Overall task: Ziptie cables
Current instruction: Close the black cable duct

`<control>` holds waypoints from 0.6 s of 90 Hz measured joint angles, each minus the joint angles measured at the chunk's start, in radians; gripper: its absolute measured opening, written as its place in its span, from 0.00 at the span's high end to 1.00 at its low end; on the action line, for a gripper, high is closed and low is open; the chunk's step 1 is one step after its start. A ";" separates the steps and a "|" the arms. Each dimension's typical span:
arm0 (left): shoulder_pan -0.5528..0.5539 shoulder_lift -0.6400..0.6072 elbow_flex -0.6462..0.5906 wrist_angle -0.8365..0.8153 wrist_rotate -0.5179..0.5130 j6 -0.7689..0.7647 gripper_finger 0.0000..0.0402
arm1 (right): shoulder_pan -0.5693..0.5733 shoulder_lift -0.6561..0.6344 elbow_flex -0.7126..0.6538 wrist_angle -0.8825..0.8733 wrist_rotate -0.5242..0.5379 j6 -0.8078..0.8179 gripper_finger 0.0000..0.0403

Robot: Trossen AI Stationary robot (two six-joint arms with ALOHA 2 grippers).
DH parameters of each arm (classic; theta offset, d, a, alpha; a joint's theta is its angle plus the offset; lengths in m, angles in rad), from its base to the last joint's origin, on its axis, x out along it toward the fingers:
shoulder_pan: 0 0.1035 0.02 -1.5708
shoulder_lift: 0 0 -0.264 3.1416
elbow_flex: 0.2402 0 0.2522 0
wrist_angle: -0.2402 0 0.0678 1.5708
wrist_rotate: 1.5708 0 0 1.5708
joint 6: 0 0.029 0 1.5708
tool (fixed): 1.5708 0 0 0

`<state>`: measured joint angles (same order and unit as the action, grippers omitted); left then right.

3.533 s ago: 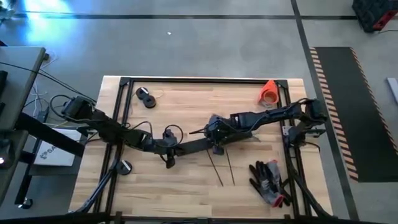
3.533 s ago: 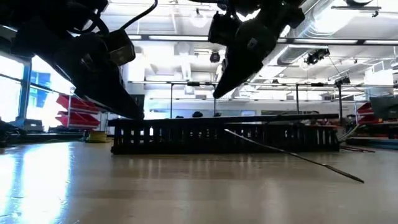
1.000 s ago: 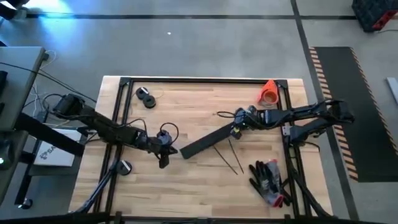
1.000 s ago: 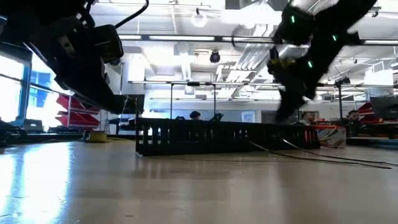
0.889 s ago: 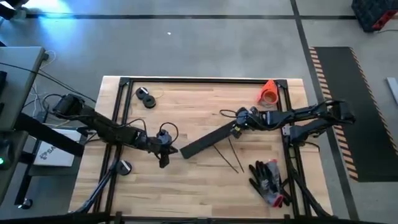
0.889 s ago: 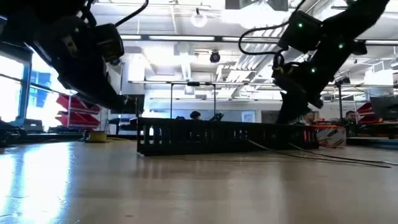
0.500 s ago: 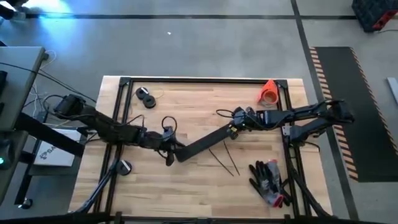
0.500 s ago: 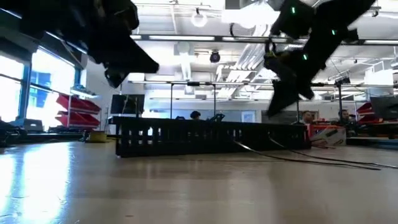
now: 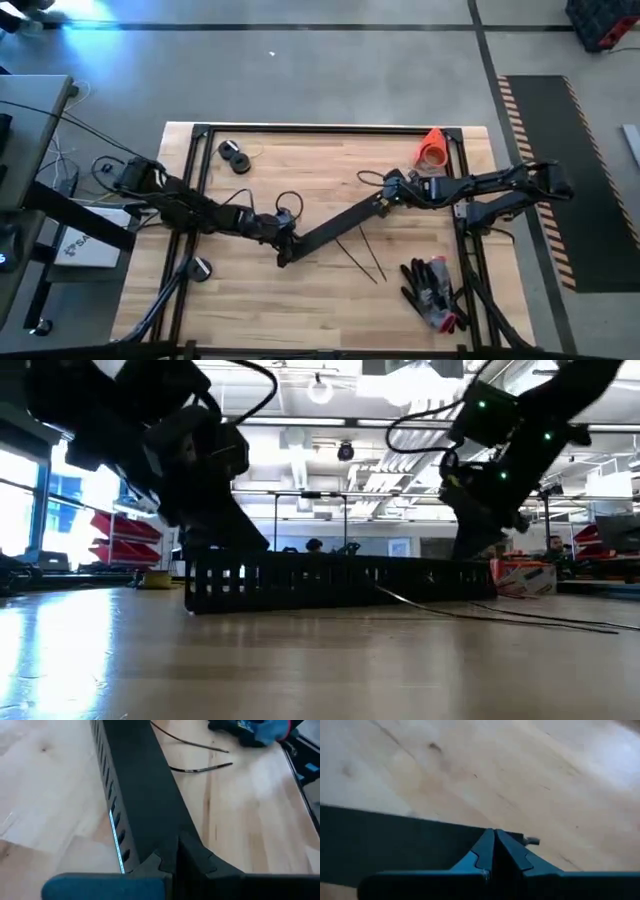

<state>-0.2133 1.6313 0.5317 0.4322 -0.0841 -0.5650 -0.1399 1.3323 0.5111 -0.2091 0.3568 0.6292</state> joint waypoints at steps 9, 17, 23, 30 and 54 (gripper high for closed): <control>-0.001 -0.029 0.001 -0.075 0.028 0.001 1.00 | 0.028 -0.009 0.007 0.010 -0.026 0.018 1.00; -0.001 -0.085 0.000 -0.176 0.039 0.023 1.00 | 0.058 -0.028 0.055 -0.050 -0.042 -0.002 1.00; 0.000 -0.137 -0.003 -0.260 0.037 0.049 1.00 | 0.075 -0.046 0.097 -0.111 -0.024 -0.005 1.00; 0.001 -0.208 -0.005 -0.354 0.036 0.083 1.00 | 0.084 -0.064 0.146 -0.157 0.008 0.000 1.00; 0.017 -0.471 -0.010 -0.597 -0.014 0.090 1.00 | 0.093 -0.064 0.165 -0.336 0.012 0.084 1.00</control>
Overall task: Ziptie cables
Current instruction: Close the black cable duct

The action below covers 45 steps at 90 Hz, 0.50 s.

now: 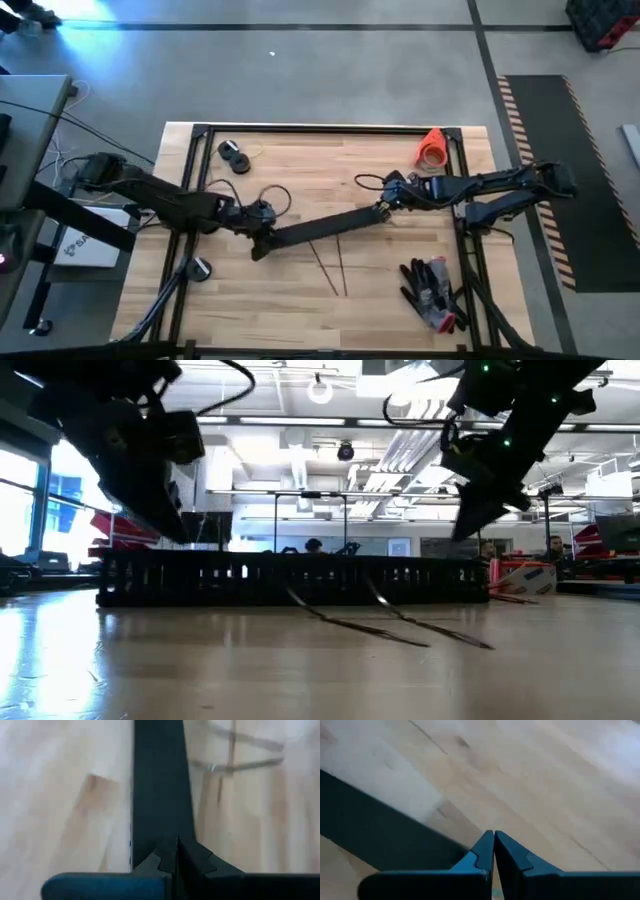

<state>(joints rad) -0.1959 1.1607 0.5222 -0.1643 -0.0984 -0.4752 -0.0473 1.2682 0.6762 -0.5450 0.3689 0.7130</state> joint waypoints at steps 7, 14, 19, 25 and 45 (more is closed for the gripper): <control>-0.009 -0.081 0.000 -0.097 -0.008 -0.063 1.00 | 0.015 0.000 -0.001 -0.071 0.006 0.046 1.00; -0.029 -0.164 -0.001 -0.198 -0.025 -0.151 1.00 | 0.039 0.000 -0.019 -0.077 -0.009 0.077 1.00; -0.051 -0.218 0.001 -0.278 -0.046 -0.237 1.00 | 0.062 0.000 -0.033 -0.077 -0.024 0.096 1.00; -0.083 -0.265 -0.002 -0.381 -0.071 -0.353 1.00 | 0.095 0.003 -0.058 -0.040 -0.030 0.121 1.00; -0.215 -0.342 -0.103 -0.418 -0.063 -0.685 1.00 | 0.167 0.004 -0.188 0.174 -0.028 0.177 1.00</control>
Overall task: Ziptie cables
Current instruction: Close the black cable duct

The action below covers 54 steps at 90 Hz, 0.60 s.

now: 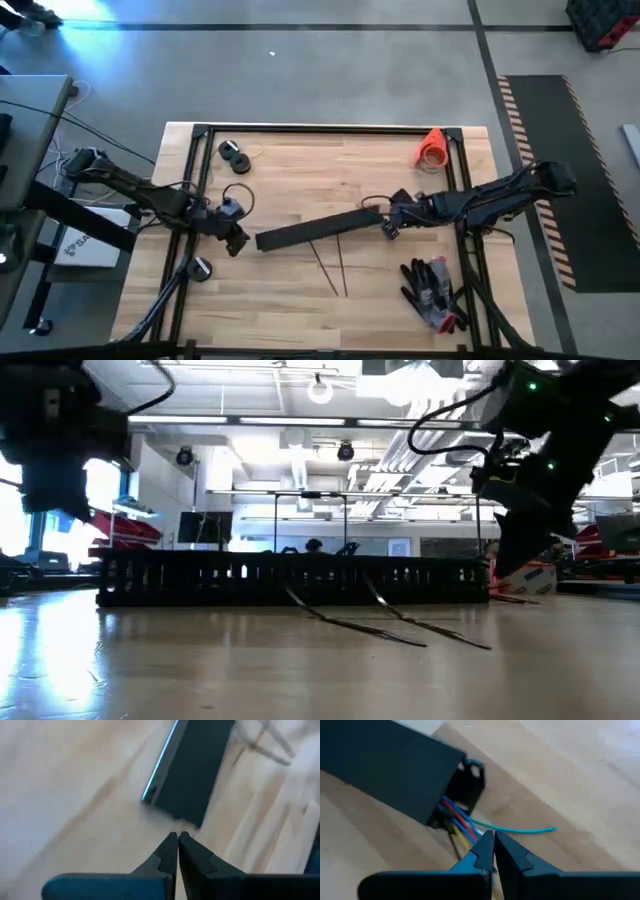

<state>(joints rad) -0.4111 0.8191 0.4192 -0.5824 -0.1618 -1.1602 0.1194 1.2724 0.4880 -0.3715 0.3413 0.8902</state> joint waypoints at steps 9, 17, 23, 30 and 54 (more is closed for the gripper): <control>-0.055 -0.003 -0.048 0.002 -0.017 -0.111 1.00 | 0.008 0.000 -0.053 0.119 0.008 0.000 1.00; -0.090 -0.003 -0.085 0.030 -0.060 -0.175 1.00 | 0.008 0.000 -0.083 0.185 0.008 0.000 1.00; -0.106 -0.003 -0.108 0.090 -0.083 -0.198 1.00 | 0.008 0.000 -0.093 0.209 0.007 0.000 1.00; -0.114 -0.003 -0.129 0.131 -0.093 -0.215 1.00 | 0.008 0.000 -0.094 0.216 0.007 -0.006 1.00; -0.117 0.004 -0.180 0.278 -0.106 -0.226 1.00 | 0.008 -0.001 -0.094 0.197 -0.012 -0.008 1.00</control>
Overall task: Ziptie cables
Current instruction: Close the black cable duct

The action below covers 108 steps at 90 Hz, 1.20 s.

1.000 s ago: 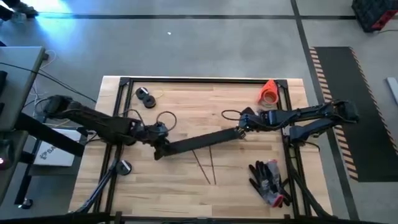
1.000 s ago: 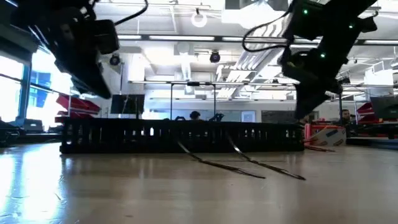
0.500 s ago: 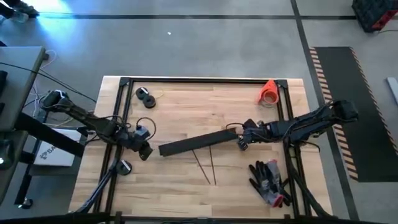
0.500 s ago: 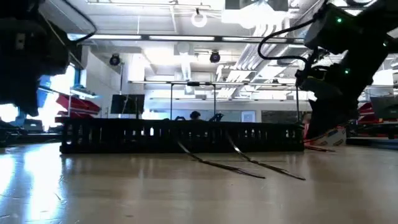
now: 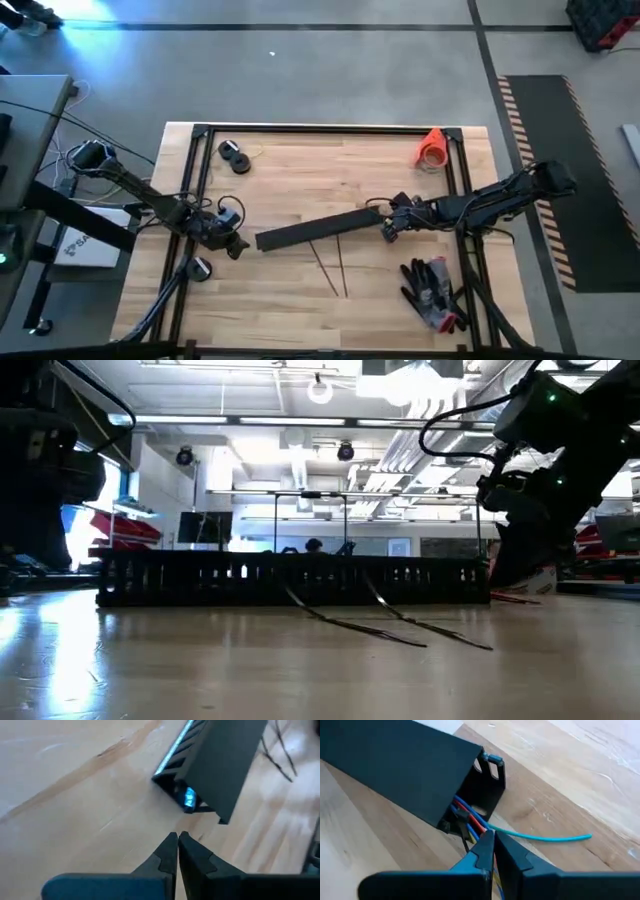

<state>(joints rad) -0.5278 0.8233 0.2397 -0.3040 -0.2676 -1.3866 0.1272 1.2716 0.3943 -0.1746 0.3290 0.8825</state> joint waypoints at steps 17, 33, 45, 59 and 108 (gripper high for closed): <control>0.009 0.061 0.000 0.075 -0.021 0.019 1.00 | 0.000 0.000 0.000 0.024 -0.008 0.000 1.00; 0.042 0.164 -0.001 0.191 -0.086 0.075 1.00 | -0.001 0.048 -0.001 0.124 -0.041 -0.032 1.00; 0.073 0.218 0.012 0.222 -0.089 0.108 1.00 | -0.002 0.089 0.020 0.123 -0.047 -0.049 1.00; 0.069 0.203 0.034 0.156 -0.076 0.092 1.00 | 0.000 0.074 0.070 -0.013 -0.040 -0.045 1.00; 0.025 0.041 0.060 0.203 -0.051 0.360 1.00 | 0.114 -0.008 0.275 -0.121 -0.113 -0.293 1.00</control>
<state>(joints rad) -0.5023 0.8643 0.2992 -0.1014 -0.3183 -1.0264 0.2416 1.2632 0.6693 -0.2960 0.2164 0.5899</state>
